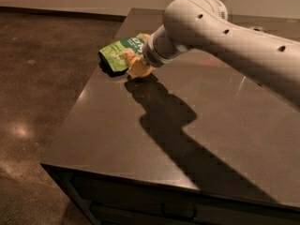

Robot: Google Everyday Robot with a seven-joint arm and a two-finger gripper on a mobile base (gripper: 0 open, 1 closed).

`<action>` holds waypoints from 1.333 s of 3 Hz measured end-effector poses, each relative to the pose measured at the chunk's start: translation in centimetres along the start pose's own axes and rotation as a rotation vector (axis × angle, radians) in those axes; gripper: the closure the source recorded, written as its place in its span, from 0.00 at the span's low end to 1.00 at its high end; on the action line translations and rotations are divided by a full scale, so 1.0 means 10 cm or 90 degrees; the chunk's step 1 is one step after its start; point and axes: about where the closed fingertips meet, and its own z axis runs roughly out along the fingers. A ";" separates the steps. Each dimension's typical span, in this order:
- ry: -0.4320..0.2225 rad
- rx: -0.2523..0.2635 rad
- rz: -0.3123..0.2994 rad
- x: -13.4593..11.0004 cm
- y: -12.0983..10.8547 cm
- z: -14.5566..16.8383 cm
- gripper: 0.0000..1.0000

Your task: Move orange near green rice chip bag

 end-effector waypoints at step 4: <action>-0.010 0.011 0.005 -0.01 0.01 0.20 0.00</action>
Offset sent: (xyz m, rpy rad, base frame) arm 0.0167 0.0096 -0.0177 0.0249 -0.0263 -0.0302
